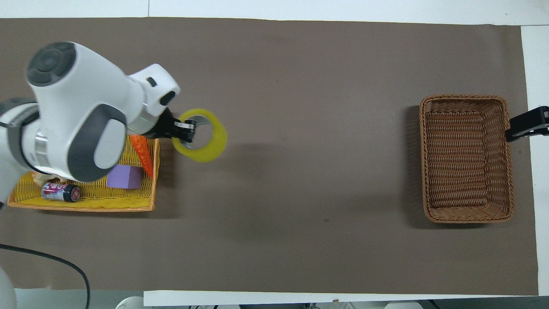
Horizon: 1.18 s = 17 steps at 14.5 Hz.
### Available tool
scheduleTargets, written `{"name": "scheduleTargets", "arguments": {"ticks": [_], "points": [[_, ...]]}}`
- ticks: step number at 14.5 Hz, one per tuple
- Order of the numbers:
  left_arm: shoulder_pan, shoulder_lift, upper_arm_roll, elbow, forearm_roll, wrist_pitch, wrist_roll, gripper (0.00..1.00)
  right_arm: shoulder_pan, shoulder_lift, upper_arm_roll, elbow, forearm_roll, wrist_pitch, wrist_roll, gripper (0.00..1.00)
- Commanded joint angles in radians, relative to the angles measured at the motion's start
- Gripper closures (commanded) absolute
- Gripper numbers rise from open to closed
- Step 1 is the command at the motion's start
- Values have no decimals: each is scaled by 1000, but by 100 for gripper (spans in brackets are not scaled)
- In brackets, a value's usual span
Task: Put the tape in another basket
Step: 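Lift the tape with the left gripper while the right gripper approaches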
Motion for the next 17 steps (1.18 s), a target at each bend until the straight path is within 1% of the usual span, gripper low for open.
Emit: {"name": "scheduleTargets", "arguments": {"ticks": [1,3,4,5,6,7,8,9,11,13,14,15,17], "points": [[-122,-5,24,24,-37,26,-108,100,-1,-21,2,-20,-5,-4,-23,0],[-170,-5,22,16,-45,84,-131,100,0,-21,7,-22,3,-27,-73,0],[-174,-5,22,18,-46,98,-140,100,6,-21,13,-20,61,-18,-96,0],[-174,-5,22,16,-48,101,-152,100,6,-21,15,-27,169,-9,-96,0],[-173,-5,22,16,-47,101,-172,100,3,-30,13,-63,267,26,-95,0],[-173,-5,24,13,-46,101,-175,100,12,-46,15,-98,329,81,-89,0],[-173,-5,22,11,-46,104,-174,100,31,-53,19,-123,360,121,-81,0],[-171,-5,24,11,-46,110,-174,100,78,-57,22,-138,386,161,-58,0],[-170,-5,22,8,-46,135,-174,100,133,-70,22,-180,438,194,-11,0],[-170,-4,24,8,-46,138,-175,100,144,-97,22,-279,582,227,11,0],[-170,-5,24,4,-46,138,-175,100,147,-119,22,-331,665,256,17,0],[-168,-7,24,-5,-46,138,-175,100,150,-129,22,-368,726,310,17,0],[-165,-7,24,-9,-46,138,-175,100,202,-122,24,-370,748,403,8,0]]}}
